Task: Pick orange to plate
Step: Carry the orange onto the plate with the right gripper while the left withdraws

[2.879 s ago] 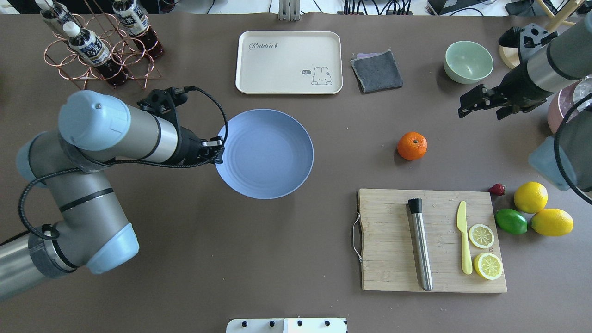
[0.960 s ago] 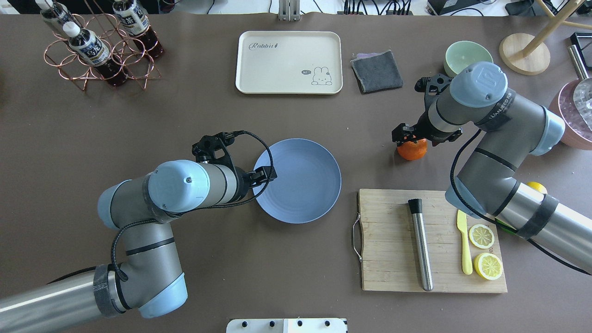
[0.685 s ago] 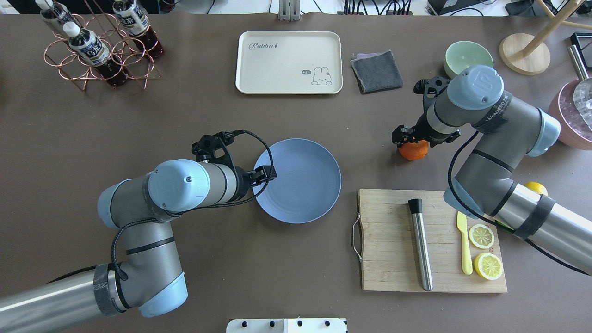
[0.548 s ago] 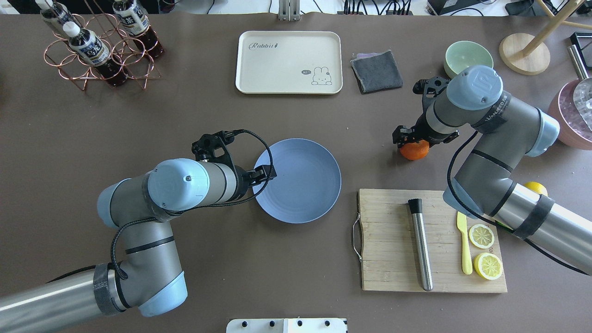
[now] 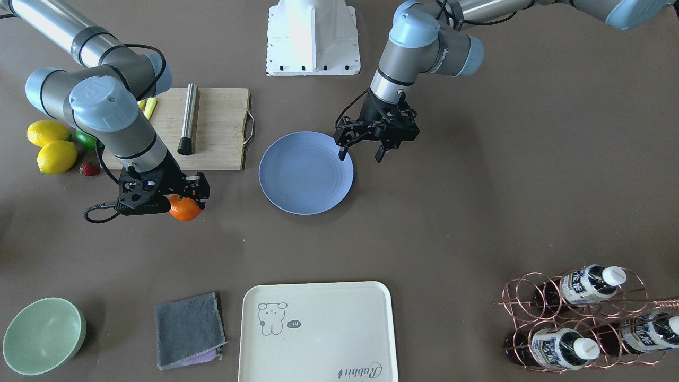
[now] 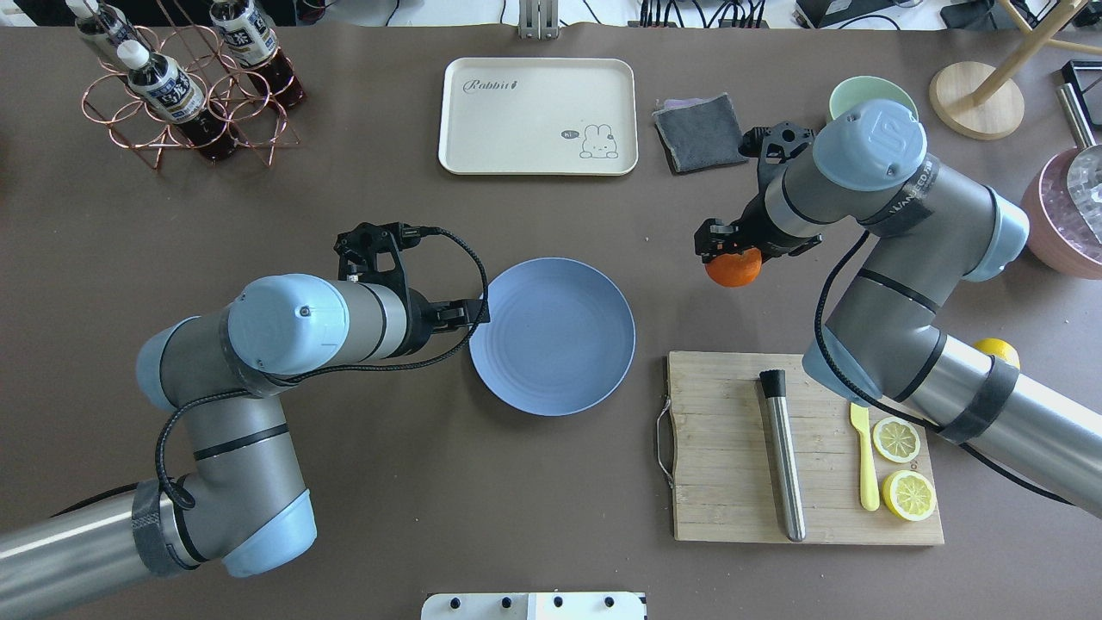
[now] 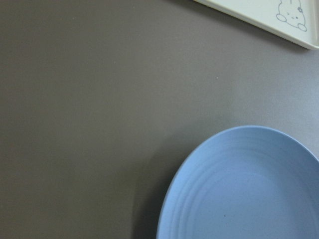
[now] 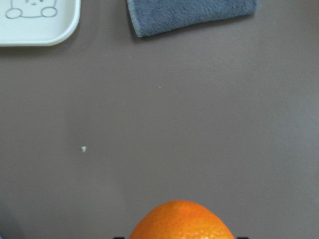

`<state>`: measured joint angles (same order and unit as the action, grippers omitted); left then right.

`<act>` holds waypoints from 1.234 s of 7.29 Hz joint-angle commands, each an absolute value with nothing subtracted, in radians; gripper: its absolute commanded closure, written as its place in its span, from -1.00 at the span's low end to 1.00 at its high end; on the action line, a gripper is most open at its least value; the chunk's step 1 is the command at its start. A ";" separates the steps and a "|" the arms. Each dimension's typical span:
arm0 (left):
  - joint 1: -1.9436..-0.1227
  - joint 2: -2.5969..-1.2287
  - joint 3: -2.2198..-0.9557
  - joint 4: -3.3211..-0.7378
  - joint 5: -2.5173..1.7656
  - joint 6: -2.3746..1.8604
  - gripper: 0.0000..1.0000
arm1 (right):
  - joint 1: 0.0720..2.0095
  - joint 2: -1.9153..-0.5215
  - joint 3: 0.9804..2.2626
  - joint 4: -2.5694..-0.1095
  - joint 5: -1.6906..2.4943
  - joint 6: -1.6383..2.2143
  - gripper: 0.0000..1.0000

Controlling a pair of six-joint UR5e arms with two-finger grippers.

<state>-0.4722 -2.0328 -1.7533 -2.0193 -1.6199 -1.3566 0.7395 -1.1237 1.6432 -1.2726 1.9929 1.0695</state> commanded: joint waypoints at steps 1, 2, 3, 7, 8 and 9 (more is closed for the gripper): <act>-0.523 -1.991 -1.798 -1.952 -1.614 -1.191 -0.96 | 0.655 -1.025 1.649 -1.275 1.939 1.170 1.00; -0.543 -1.956 -1.842 -1.950 -1.611 -1.017 -0.96 | 0.606 -0.999 1.649 -1.275 1.892 1.183 1.00; -0.570 -1.904 -1.874 -1.954 -1.611 -0.944 -0.96 | 0.563 -0.971 1.640 -1.279 1.850 1.201 1.00; -0.638 -1.810 -1.891 -1.965 -1.658 -0.936 -0.96 | 0.483 -0.893 1.557 -1.316 1.755 1.201 1.00; -0.690 -1.787 -1.893 -1.965 -1.758 -0.936 -0.96 | 0.467 -0.888 1.543 -1.316 1.744 1.201 1.00; -0.742 -1.760 -1.893 -1.965 -1.841 -0.930 -0.96 | 0.448 -0.882 1.539 -1.316 1.737 1.203 1.00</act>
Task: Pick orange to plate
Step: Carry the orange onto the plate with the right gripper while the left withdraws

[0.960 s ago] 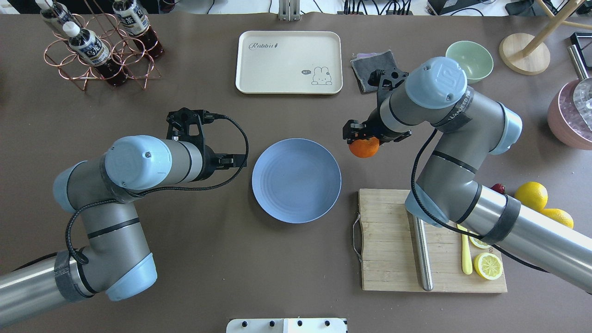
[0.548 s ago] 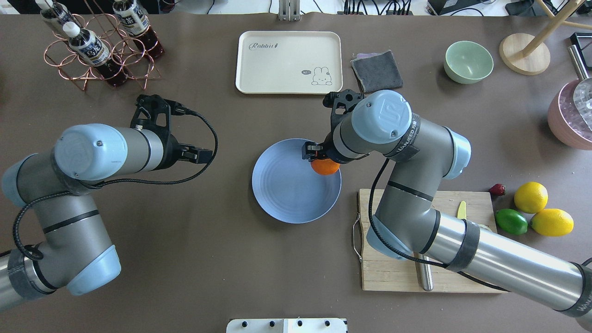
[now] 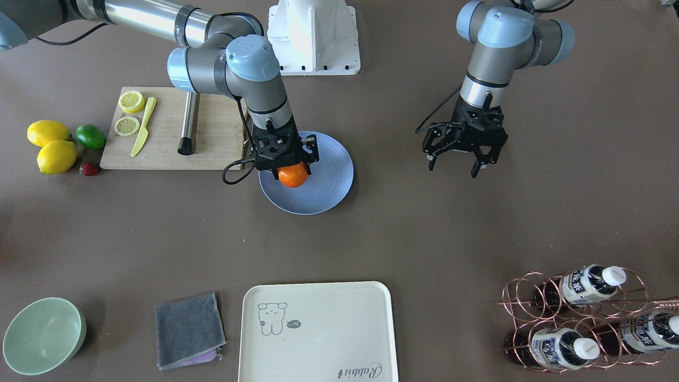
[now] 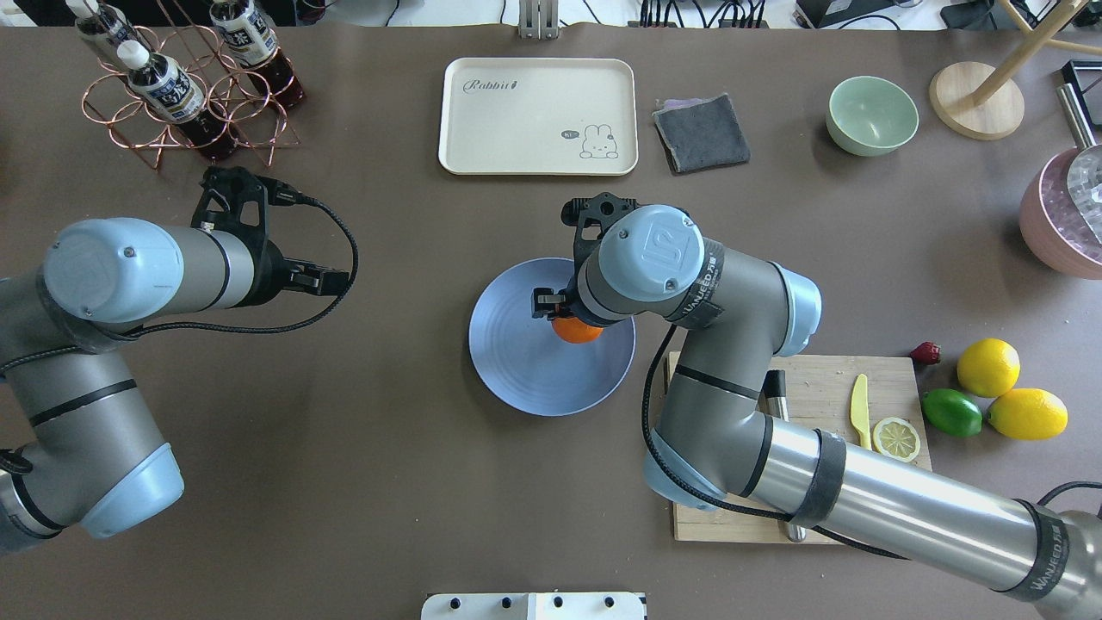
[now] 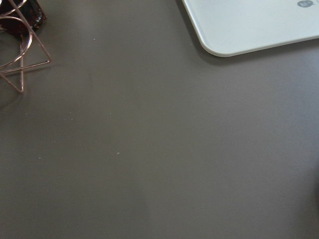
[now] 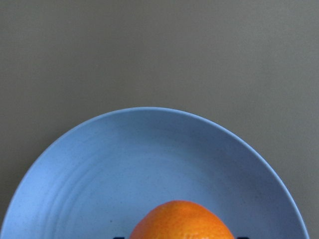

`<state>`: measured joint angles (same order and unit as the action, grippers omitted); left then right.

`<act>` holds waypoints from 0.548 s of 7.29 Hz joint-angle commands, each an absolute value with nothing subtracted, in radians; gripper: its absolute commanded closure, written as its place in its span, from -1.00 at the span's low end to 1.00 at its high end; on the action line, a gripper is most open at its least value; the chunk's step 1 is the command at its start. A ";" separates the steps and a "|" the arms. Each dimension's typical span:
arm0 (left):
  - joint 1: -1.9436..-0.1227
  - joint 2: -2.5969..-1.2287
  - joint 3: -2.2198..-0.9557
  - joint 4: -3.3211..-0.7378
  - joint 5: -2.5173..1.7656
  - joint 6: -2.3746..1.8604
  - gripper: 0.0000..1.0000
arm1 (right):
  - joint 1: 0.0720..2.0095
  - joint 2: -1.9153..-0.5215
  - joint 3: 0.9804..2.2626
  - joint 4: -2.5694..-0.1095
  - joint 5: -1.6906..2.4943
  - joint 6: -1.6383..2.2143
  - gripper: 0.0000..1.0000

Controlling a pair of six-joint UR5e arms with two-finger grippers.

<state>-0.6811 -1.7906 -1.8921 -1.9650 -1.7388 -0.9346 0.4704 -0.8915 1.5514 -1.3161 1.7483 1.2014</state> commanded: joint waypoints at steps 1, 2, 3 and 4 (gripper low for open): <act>-0.767 -1.758 -1.890 -1.965 -1.861 -0.928 -0.96 | 0.431 -0.876 1.531 -1.316 1.723 1.203 1.00; -0.767 -1.756 -1.888 -1.964 -1.861 -0.911 -0.96 | 0.430 -0.856 1.517 -1.319 1.723 1.206 0.50; -0.769 -1.752 -1.887 -1.963 -1.861 -0.904 -0.96 | 0.430 -0.844 1.508 -1.318 1.717 1.238 -0.98; -0.776 -1.750 -1.884 -1.963 -1.861 -0.902 -0.96 | 0.443 -0.835 1.509 -1.322 1.717 1.249 -1.00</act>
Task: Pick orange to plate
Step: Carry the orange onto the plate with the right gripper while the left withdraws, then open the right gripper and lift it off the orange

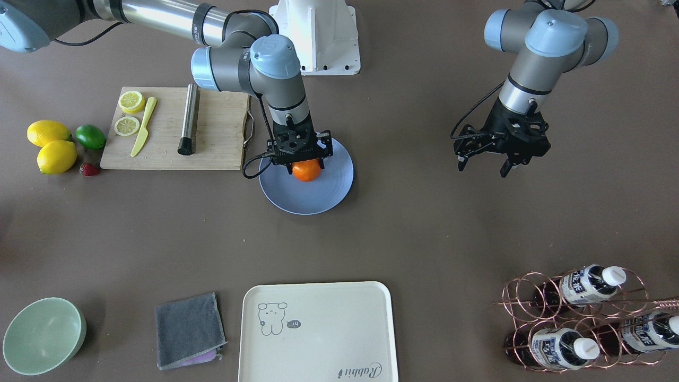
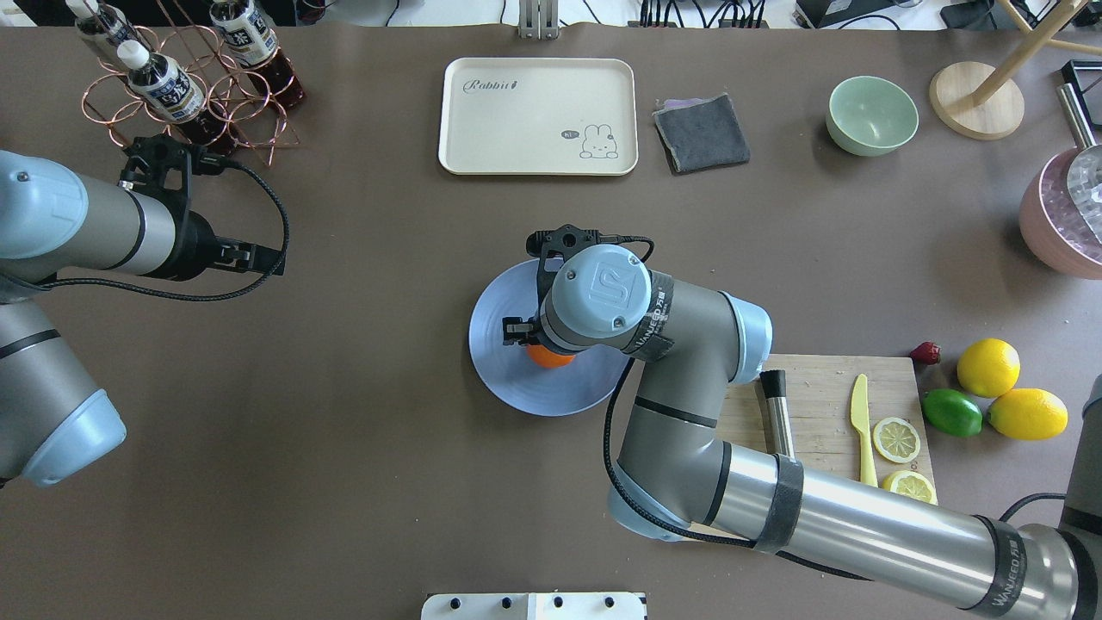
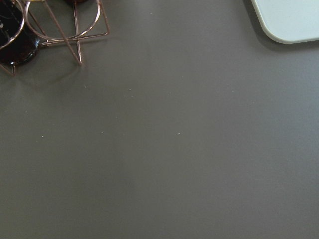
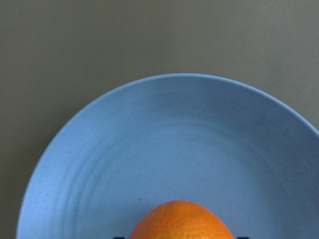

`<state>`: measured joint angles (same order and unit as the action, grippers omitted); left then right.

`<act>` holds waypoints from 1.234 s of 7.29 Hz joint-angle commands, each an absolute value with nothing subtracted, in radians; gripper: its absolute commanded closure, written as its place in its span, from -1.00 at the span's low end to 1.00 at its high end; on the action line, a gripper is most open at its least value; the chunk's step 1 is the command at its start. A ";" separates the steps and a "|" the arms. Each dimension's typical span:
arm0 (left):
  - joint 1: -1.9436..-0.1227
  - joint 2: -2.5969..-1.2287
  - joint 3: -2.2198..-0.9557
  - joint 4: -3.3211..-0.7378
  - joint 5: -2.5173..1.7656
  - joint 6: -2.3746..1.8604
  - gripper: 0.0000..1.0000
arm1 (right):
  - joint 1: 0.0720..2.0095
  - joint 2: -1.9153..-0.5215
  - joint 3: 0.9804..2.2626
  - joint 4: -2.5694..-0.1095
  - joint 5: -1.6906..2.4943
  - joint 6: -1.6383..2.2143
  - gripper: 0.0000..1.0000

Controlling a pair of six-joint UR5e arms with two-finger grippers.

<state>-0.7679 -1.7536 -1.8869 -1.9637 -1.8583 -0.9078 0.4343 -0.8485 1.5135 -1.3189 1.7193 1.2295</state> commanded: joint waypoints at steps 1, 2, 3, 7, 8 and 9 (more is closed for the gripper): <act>-0.778 -1.732 -1.893 -1.965 -1.862 -0.902 -0.96 | 0.475 -0.800 1.519 -1.385 1.733 1.247 -1.00; -0.814 -1.701 -1.908 -1.965 -1.896 -0.855 -0.96 | 0.520 -0.770 1.546 -1.464 1.797 1.247 -1.00; -0.903 -1.627 -1.930 -1.965 -1.983 -0.739 -0.96 | 0.572 -0.776 1.624 -1.550 1.878 1.236 -1.00; -1.337 -1.386 -1.889 -1.959 -2.173 -0.136 -0.96 | 0.844 -1.106 1.936 -1.736 2.089 0.922 -1.00; -1.427 -1.381 -1.853 -1.956 -2.219 -0.058 -0.96 | 0.933 -1.217 1.956 -1.735 2.141 0.750 -1.00; -1.493 -1.385 -1.821 -1.928 -2.264 -0.010 -0.96 | 1.053 -1.305 1.948 -1.736 2.199 0.562 -1.00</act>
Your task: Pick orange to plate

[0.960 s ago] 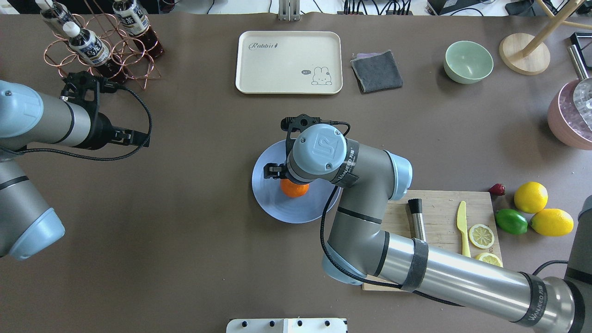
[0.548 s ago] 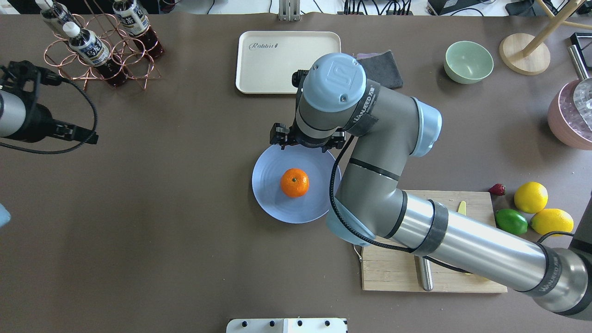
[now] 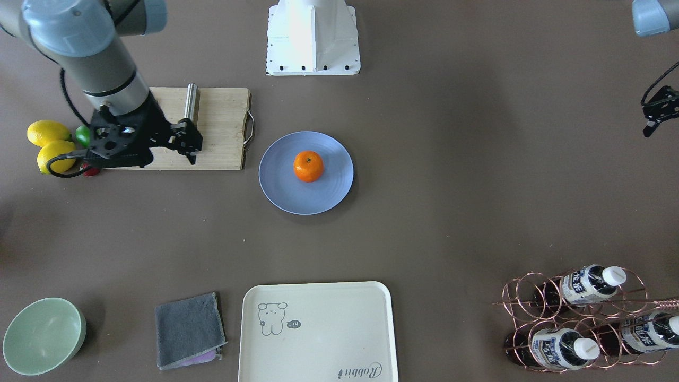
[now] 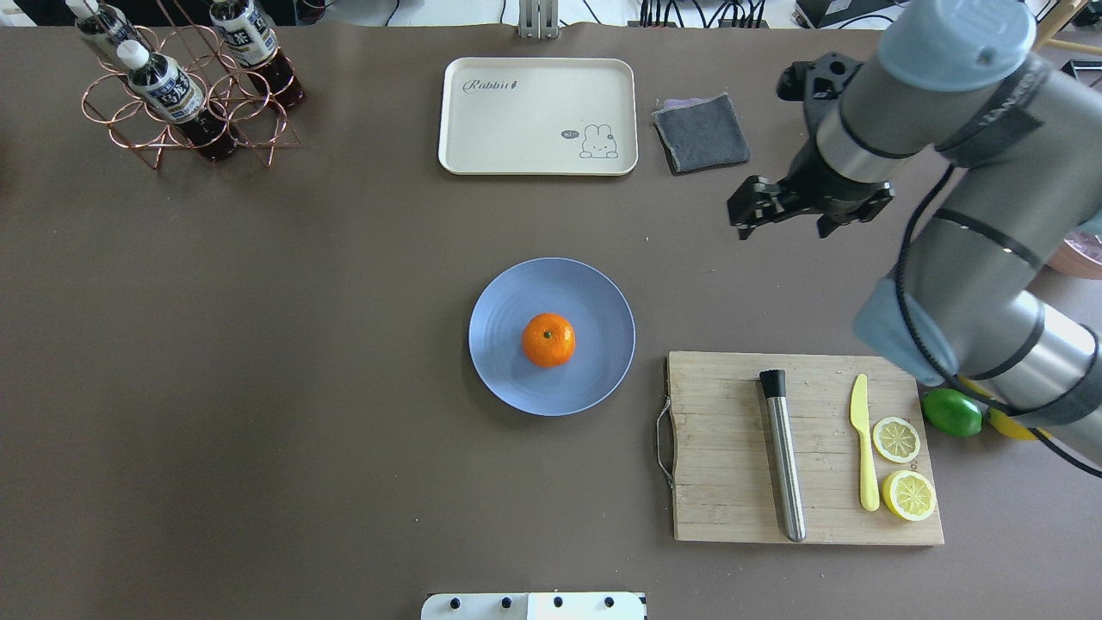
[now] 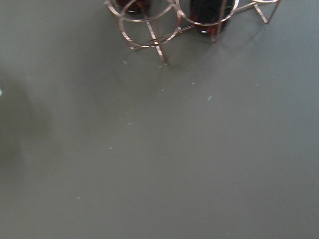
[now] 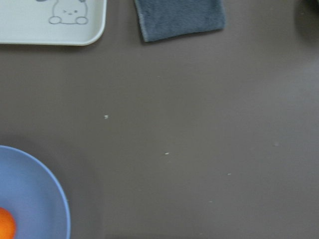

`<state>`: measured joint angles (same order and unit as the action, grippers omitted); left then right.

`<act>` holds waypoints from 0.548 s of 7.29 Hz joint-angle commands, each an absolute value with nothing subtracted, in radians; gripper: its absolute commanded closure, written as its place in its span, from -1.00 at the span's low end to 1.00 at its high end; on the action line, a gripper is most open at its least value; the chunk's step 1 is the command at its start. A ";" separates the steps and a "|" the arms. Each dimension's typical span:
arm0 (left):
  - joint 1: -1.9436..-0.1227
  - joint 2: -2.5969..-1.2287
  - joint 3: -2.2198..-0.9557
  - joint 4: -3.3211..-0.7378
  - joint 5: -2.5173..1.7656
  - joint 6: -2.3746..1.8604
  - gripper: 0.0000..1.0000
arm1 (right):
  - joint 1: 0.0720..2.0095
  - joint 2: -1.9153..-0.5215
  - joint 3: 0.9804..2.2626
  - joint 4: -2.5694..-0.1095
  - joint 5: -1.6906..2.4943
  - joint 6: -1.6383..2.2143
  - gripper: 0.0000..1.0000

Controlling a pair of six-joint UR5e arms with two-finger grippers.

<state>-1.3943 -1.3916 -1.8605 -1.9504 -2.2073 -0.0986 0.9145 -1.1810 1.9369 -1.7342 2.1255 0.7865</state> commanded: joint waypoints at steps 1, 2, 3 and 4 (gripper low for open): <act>-1.534 -1.382 -1.821 -1.880 -2.272 0.026 -0.96 | 1.172 -1.378 1.927 -1.738 2.235 0.388 -1.00; -1.555 -1.381 -1.818 -1.850 -2.273 0.035 -0.96 | 1.292 -1.431 1.886 -1.740 2.256 0.236 -1.00; -1.557 -1.381 -1.804 -1.845 -2.273 0.035 -0.96 | 1.387 -1.465 1.835 -1.743 2.294 0.100 -1.00; -1.557 -1.382 -1.786 -1.847 -2.273 0.035 -0.96 | 1.441 -1.511 1.816 -1.737 2.290 0.028 -1.00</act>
